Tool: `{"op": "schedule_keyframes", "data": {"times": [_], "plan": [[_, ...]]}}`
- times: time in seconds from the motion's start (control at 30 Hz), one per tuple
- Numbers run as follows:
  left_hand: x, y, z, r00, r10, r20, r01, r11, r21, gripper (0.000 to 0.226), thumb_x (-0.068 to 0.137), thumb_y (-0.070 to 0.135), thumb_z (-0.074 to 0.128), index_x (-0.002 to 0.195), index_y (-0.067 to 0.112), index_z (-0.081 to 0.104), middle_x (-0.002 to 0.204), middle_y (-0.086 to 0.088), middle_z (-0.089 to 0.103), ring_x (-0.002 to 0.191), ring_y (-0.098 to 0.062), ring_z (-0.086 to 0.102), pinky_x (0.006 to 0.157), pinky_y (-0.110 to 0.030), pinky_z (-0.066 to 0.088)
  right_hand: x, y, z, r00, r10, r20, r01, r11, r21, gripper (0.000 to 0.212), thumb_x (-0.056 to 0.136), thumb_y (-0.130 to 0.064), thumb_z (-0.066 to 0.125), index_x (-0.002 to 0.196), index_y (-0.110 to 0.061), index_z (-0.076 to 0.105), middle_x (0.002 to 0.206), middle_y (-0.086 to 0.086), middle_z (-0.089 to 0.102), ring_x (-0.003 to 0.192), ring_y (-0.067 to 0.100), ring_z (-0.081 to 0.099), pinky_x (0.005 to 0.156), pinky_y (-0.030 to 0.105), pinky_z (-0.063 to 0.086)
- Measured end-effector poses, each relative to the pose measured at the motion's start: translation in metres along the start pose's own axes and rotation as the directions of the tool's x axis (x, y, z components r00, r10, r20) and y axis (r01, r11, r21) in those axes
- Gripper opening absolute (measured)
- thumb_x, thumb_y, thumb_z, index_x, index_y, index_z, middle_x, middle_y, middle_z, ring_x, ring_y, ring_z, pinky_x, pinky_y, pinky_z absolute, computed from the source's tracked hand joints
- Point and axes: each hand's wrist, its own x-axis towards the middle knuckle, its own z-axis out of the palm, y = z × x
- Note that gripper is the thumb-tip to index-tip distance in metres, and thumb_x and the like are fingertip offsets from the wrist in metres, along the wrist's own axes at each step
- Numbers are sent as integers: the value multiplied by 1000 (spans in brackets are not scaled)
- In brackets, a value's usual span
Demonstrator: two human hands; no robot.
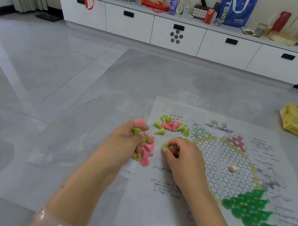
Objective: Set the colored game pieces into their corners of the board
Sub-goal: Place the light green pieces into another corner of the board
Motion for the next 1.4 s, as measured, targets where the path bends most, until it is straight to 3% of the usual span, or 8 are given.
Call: {"op": "schedule_keyframes", "data": {"times": [0.17, 0.33, 0.47, 0.63, 1.03, 1.17, 1.27, 1.4], "plan": [[-3, 3, 0, 1000, -12, 21, 12, 1000, -7, 20, 95, 2, 37, 99, 13, 53, 76, -1, 61, 47, -7, 41, 55, -22, 38, -1, -2, -1, 1000, 14, 4, -15, 999, 48, 11, 83, -21, 63, 94, -20, 61, 66, -12, 48, 73, 13, 47, 62, 17, 35], [-8, 5, 1, 993, -6, 116, 7, 1000, -3, 18, 97, 15, 39, 98, 7, 55, 61, 1, 56, 38, -5, 37, 39, -13, 32, -4, -16, -23, 997, -41, -72, 59, 960, 274, 25, 83, -12, 61, 104, -26, 62, 74, -7, 56, 74, 10, 54, 65, 20, 42], [-10, 7, 5, 988, -18, 156, 30, 997, -72, 35, 97, 31, 38, 83, 9, 61, 51, 0, 51, 36, -7, 29, 35, -14, 23, -7, -29, -36, 979, -190, -67, 201, 906, 373, 22, 81, -17, 58, 99, -26, 66, 81, -13, 59, 75, 7, 55, 65, 15, 44], [-11, 9, 10, 988, -60, 142, 74, 993, -94, 48, 97, 35, 37, 57, 12, 53, 38, 2, 44, 33, -9, 25, 36, -17, 17, -10, -28, -35, 962, -262, -78, 273, 910, 313, 16, 79, -23, 62, 94, -24, 69, 87, -11, 61, 83, 7, 54, 69, 21, 45], [-7, 4, 19, 979, -100, 176, 102, 995, -4, 43, 97, 33, 38, 90, -2, 63, 46, 1, 50, 38, -10, 31, 36, -16, 23, -11, -25, -32, 943, -311, -118, 332, 908, 255, 22, 77, -33, 56, 85, -17, 69, 82, -8, 62, 85, 11, 54, 71, 21, 42], [-8, 11, 21, 984, -115, 135, 127, 989, -82, 22, 94, 13, 38, 87, 10, 58, 61, -4, 53, 50, -13, 38, 44, -21, 27, -9, -22, -36, 977, -143, -159, 191, 919, 346, 4, 79, -22, 64, 81, -24, 67, 82, -14, 63, 79, 6, 56, 66, 15, 45], [-9, 11, 17, 992, -46, 120, 59, 992, -111, 24, 87, -6, 37, 87, 12, 52, 74, -6, 57, 59, -15, 39, 53, -25, 30, -5, -11, -39, 980, 100, -175, -14, 899, 438, 13, 81, -14, 65, 80, -27, 63, 77, -15, 63, 74, -4, 57, 64, 5, 43], [-11, 8, 8, 992, 35, 123, -28, 998, -55, 23, 94, -2, 37, 89, 15, 52, 79, 0, 63, 62, -16, 44, 61, -28, 35, 0, 1, -37, 958, 246, -145, -170, 900, 401, 7, 83, -16, 62, 84, -22, 62, 77, -15, 61, 70, -7, 56, 61, 2, 41]]}}
